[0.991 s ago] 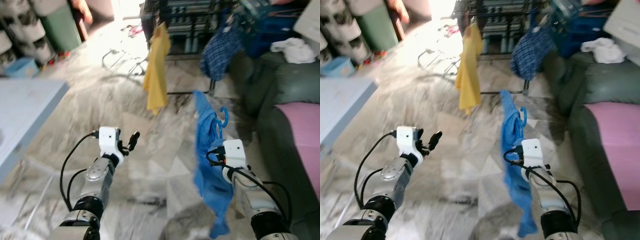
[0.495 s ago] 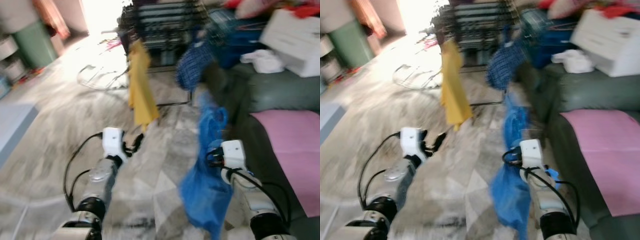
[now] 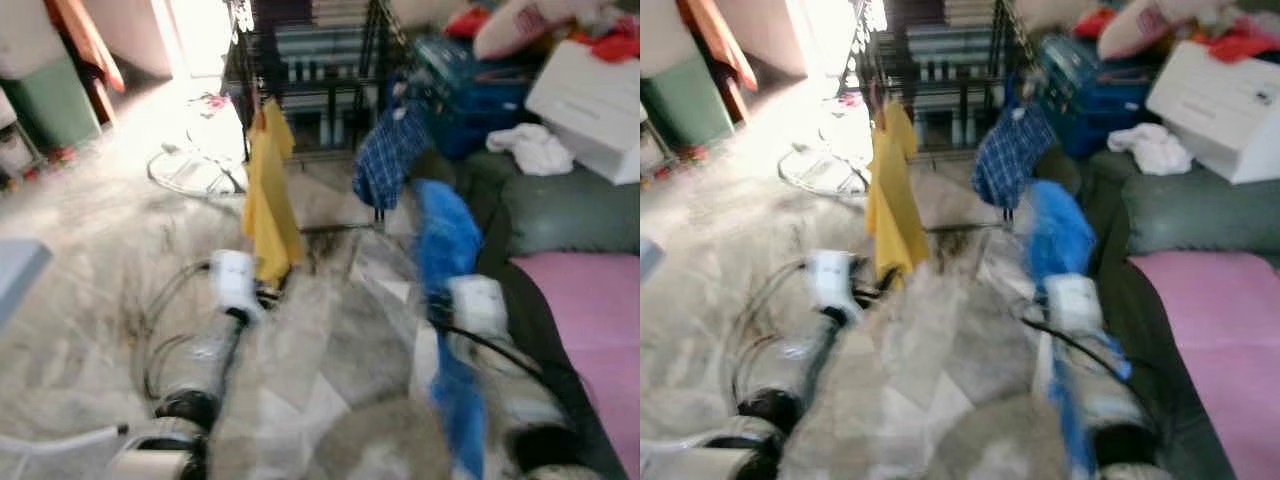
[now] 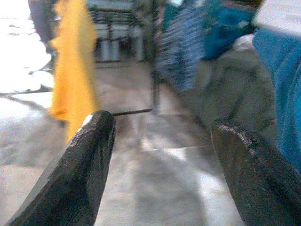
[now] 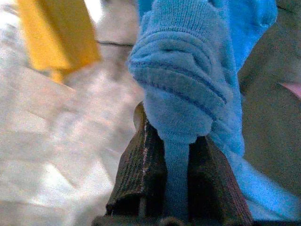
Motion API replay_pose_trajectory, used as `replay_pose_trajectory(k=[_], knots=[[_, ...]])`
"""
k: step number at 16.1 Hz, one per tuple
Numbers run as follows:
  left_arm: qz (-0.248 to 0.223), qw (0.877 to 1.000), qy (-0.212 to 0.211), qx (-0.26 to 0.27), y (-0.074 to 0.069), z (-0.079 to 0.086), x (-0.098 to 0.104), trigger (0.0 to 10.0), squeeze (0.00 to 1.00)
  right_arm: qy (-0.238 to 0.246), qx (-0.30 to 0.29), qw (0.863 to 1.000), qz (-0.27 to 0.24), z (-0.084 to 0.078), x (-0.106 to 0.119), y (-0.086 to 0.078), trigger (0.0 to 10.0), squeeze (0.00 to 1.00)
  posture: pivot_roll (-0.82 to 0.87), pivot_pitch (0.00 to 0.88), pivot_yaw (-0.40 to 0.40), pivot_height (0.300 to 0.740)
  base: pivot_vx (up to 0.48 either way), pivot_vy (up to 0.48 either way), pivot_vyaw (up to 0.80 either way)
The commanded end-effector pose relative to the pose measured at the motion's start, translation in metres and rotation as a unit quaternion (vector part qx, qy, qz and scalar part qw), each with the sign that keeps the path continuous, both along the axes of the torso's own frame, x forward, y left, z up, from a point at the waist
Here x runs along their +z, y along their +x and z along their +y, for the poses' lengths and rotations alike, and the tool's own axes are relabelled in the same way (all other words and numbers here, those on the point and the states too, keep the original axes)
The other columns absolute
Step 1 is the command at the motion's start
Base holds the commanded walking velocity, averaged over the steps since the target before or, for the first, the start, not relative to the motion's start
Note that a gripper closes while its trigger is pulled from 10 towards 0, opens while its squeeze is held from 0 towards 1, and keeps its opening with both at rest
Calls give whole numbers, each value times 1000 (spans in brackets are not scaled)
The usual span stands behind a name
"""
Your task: Hang hanger
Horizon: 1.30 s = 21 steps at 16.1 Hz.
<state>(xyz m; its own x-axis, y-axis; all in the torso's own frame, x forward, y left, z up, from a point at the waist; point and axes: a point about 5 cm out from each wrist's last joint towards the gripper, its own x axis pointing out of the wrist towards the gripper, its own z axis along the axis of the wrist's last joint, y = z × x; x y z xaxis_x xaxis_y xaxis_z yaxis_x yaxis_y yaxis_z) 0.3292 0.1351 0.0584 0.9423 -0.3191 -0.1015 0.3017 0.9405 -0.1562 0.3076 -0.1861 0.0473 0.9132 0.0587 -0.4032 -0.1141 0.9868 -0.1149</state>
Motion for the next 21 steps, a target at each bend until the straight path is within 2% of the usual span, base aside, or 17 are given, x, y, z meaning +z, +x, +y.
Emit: replay_pose_trajectory(k=[1,2,18,19,21], knots=[[-2,1000,-2,-7,2,-8,3,10000,0,-5,-3,1000,-22,-7,11,4,0,0,-324,0,65,740,420,0,550],[-1,1000,-2,-7,2,-8,2,10000,0,-5,2,1000,-21,-6,10,4,1216,0,-324,0,65,740,412,244,0],[-1,1000,-2,-7,2,-8,2,10000,0,-5,2,1000,-21,-6,10,4,1216,0,-324,0,65,740,412,244,0],[5,1000,2,10,2,-14,0,10000,0,-21,-8,999,-41,-2,17,13,10000,0,-311,0,25,740,480,0,0],[5,1000,5,16,3,-17,0,10000,0,-19,-34,998,-51,-3,22,19,10000,0,-315,0,27,740,429,0,0]])
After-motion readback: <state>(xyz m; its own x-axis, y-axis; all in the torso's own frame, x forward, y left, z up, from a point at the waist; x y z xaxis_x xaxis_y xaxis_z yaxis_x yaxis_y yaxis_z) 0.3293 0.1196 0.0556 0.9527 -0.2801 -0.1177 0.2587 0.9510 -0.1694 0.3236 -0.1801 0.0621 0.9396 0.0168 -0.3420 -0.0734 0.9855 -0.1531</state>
